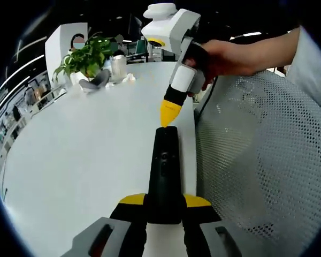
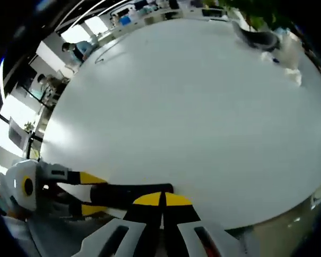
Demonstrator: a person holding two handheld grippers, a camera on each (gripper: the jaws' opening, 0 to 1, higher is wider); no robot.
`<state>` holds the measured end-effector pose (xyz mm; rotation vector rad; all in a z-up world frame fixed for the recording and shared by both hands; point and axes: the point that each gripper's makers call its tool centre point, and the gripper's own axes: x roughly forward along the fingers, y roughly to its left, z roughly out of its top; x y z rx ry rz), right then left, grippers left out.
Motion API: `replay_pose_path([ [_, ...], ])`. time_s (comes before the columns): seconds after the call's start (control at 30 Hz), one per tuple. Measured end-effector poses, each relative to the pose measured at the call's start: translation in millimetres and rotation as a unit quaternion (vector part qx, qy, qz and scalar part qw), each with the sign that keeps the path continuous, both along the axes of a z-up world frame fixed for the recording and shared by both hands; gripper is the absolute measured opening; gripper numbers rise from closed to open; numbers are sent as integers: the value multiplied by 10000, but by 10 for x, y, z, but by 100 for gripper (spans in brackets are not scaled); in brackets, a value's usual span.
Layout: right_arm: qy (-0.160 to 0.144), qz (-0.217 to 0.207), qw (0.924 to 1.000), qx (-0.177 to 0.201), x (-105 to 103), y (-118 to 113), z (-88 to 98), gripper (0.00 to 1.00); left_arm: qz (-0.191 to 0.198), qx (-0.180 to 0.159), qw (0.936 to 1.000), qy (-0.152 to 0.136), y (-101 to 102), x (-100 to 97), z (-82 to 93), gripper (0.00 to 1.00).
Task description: Press the specified remote control buttons in sequence, fully releasing each button before pressing the next.
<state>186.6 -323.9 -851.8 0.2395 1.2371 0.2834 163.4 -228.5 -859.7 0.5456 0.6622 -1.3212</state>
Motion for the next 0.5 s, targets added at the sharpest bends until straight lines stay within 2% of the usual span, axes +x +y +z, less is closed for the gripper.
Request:
replay_pose_path([
  [0.5, -140, 382, 9991, -112, -14, 52, -4, 0, -15, -84, 10000, 10, 2, -3, -1, 24],
])
